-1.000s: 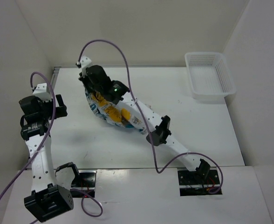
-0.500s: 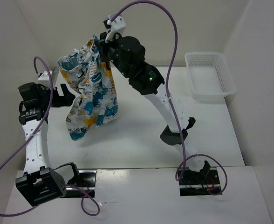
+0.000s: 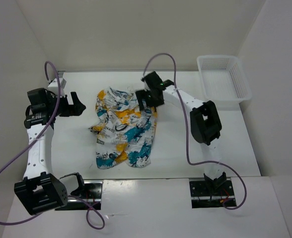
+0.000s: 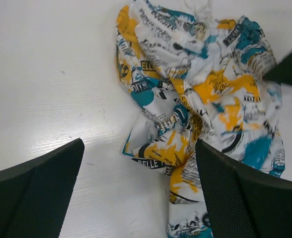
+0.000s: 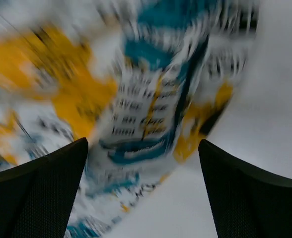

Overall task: Fold and stack the shorts
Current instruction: Flatten the shorts out

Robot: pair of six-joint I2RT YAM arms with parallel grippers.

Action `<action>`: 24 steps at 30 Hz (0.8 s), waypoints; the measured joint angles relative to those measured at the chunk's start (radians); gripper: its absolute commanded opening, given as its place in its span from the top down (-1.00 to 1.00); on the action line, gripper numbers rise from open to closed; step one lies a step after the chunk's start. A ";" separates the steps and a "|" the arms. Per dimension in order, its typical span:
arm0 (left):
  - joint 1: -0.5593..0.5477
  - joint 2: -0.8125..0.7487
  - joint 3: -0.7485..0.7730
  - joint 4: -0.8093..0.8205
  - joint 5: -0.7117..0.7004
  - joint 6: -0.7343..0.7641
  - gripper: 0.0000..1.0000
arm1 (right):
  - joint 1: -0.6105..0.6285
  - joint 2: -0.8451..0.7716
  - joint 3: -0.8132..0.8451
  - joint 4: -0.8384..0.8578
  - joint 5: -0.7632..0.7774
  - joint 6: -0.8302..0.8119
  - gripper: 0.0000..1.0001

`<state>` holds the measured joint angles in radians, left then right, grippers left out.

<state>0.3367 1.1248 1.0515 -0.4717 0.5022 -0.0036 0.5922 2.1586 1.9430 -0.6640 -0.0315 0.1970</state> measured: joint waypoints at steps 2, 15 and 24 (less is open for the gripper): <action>0.000 0.002 -0.015 -0.005 -0.005 0.000 -0.99 | -0.054 -0.056 -0.220 -0.033 -0.074 -0.011 -0.97; -0.137 0.257 -0.059 -0.085 -0.131 0.000 -0.99 | -0.084 -0.368 -0.401 0.095 -0.190 -0.094 -0.88; -0.144 0.391 -0.067 -0.087 -0.105 0.000 -0.99 | -0.111 -0.050 -0.240 0.274 -0.141 -0.060 -0.83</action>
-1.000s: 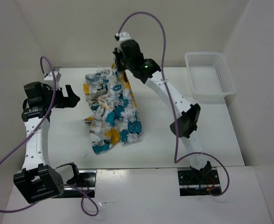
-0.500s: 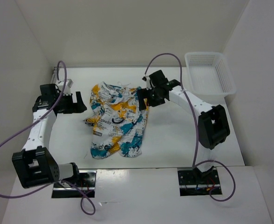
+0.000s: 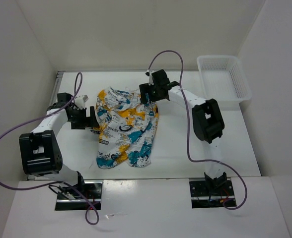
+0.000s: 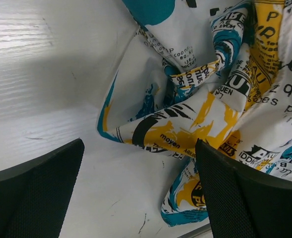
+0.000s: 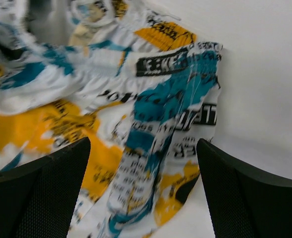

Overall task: Fold and stack the shorts
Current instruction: Flatten the shorts out

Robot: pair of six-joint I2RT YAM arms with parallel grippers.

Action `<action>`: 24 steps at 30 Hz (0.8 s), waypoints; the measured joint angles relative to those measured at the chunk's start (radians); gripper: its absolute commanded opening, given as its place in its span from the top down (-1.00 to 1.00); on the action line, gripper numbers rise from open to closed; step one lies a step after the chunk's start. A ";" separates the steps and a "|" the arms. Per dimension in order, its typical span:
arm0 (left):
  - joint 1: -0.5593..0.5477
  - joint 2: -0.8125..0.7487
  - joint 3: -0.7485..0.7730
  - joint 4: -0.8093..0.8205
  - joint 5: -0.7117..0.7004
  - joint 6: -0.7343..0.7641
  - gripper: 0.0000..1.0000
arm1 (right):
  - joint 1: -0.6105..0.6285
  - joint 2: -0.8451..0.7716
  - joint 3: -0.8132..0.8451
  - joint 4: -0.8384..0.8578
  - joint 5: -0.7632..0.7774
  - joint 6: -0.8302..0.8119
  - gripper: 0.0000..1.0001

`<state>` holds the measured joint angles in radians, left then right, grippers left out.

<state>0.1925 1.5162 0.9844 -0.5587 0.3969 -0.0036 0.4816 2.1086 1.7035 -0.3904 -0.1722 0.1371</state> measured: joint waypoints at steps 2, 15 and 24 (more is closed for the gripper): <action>0.000 0.032 0.002 0.001 0.021 0.000 -0.99 | -0.003 0.072 0.037 0.019 0.019 0.000 -0.81; -0.114 0.135 0.002 0.024 0.070 -0.003 -0.15 | -0.008 0.185 0.090 0.093 0.134 -0.017 -0.12; -0.137 0.199 0.017 0.082 -0.037 -0.001 0.91 | -0.008 0.165 0.013 0.132 0.172 -0.027 1.00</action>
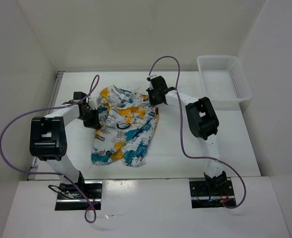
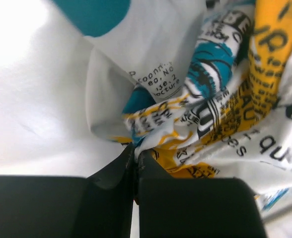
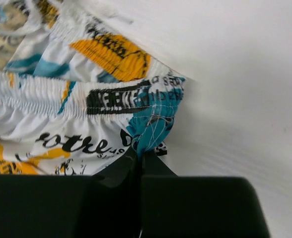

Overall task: Fold and stack the shorts
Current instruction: Flatten the shorts out

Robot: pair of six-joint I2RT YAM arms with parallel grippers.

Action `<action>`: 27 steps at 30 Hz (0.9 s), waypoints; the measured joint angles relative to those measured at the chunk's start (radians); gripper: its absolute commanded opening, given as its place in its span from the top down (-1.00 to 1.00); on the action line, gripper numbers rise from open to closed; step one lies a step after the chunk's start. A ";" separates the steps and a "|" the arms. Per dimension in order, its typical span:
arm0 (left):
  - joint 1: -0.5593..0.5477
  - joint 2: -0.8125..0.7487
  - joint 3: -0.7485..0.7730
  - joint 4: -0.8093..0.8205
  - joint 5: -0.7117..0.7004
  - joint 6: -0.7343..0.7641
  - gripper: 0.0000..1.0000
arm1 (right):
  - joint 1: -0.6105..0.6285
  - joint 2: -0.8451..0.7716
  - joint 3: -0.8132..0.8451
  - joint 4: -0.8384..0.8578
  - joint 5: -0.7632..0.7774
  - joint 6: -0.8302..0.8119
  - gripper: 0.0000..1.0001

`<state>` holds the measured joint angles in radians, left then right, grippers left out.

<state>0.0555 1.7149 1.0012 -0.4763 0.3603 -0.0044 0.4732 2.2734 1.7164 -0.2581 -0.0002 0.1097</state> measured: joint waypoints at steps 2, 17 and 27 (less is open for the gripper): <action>0.000 0.021 0.062 -0.003 -0.042 0.000 0.94 | -0.002 -0.037 -0.048 -0.004 -0.004 -0.005 1.00; -0.056 0.247 0.773 0.079 -0.259 0.002 -0.89 | -0.023 -0.448 -0.464 -0.023 -0.243 -0.083 -0.53; -0.040 0.060 0.435 -0.005 -0.307 -0.001 -0.61 | -0.029 -0.448 -0.379 -0.020 -0.180 -0.131 -0.35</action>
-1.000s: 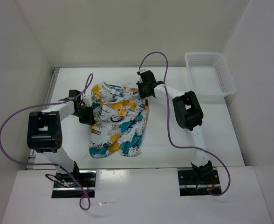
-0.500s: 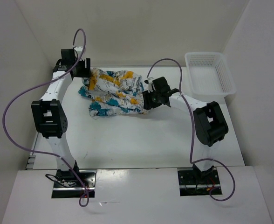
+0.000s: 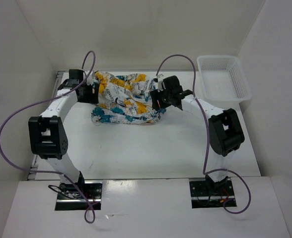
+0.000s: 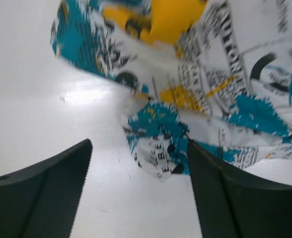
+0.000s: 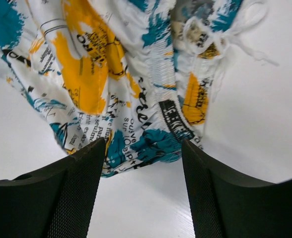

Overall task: Fold and stack the shorts
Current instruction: Flatten the shorts out

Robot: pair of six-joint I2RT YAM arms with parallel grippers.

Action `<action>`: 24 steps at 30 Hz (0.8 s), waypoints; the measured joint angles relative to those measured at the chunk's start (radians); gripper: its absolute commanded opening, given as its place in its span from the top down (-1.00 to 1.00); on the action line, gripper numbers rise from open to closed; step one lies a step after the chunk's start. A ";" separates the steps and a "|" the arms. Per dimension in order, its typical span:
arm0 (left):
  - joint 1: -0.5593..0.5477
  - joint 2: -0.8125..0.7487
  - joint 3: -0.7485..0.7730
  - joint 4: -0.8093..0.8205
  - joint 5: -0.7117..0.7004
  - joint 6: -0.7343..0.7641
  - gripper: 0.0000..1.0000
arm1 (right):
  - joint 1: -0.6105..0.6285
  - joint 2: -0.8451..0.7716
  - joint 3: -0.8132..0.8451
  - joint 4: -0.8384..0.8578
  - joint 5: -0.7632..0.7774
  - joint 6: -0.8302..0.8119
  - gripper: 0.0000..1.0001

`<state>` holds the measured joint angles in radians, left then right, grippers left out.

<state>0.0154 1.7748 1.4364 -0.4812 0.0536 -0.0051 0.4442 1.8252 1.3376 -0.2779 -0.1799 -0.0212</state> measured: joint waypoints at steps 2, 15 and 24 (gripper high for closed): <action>0.015 -0.041 -0.071 -0.008 -0.001 0.000 -0.58 | -0.002 0.000 0.013 0.001 0.029 -0.008 -0.33; 0.011 -0.052 -0.244 -0.028 0.079 0.002 -0.89 | -0.017 0.188 0.066 0.020 0.047 -0.027 -0.59; 0.022 0.079 -0.245 0.053 0.052 0.007 -0.86 | -0.019 0.194 0.043 0.035 0.100 0.000 -0.48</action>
<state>0.0376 1.8538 1.1919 -0.4278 0.1055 0.0021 0.4255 2.0190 1.3811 -0.2428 -0.0803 -0.0216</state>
